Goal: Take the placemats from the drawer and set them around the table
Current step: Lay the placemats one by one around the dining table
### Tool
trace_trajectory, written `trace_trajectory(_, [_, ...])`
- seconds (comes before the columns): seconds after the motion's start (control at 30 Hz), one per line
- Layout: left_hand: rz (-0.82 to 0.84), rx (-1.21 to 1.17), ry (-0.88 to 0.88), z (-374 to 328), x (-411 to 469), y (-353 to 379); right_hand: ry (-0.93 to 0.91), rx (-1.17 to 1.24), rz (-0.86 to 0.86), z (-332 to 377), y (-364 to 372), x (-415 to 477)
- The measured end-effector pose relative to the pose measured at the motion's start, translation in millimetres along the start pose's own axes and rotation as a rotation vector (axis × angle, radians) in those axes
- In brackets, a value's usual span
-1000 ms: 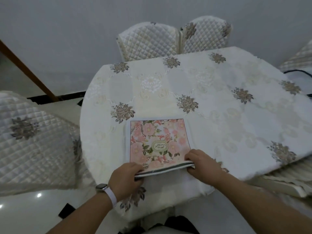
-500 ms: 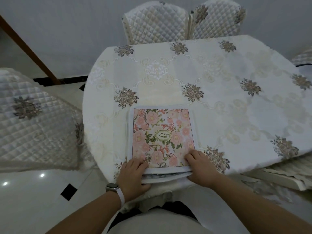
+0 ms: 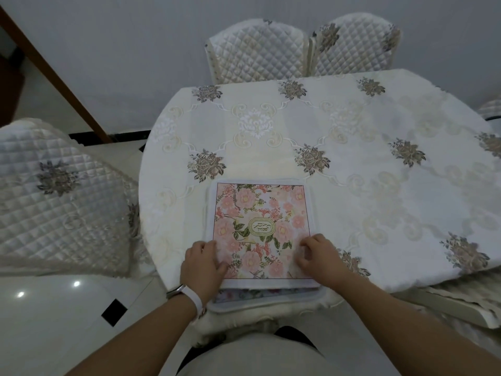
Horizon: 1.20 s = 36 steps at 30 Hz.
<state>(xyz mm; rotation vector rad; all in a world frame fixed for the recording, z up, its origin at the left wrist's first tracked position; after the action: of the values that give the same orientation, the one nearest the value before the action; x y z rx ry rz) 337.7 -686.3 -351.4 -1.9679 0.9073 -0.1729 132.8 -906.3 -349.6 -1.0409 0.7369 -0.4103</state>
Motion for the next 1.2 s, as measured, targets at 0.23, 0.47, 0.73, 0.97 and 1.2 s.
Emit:
trace_trajectory(0.23, [0.011, -0.243, -0.25, 2, 15, 2, 0.266, 0.222, 0.041, -20, -2, 10])
trace_trajectory(0.47, [-0.019, -0.479, -0.332, -14, 32, 1, 0.365, 0.487, 0.041, -23, -11, 11])
trace_trajectory(0.73, [0.13, -0.48, -0.219, -31, 37, 8, 0.49, 0.6, -0.04, -39, -15, 3])
trace_trajectory(0.97, [0.173, -0.612, -0.083, -52, 38, 1, 0.559, 0.581, -0.133, -23, -23, -29])
trace_trajectory(1.2, [0.275, -0.683, 0.025, -61, 28, 10, 0.677, 0.737, -0.318, -8, -24, -100])
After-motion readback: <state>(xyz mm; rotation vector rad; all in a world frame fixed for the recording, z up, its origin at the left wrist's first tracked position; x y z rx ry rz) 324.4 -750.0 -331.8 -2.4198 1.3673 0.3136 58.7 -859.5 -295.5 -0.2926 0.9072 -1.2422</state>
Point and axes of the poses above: each hand's wrist, its own x-axis towards the middle knuckle, its own y-axis out of the palm, z = x × y, the point moved 5 cm from there along x, towards the middle knuckle, and after that the axes turned 10 degrees about -x, right-handed, at the moved point
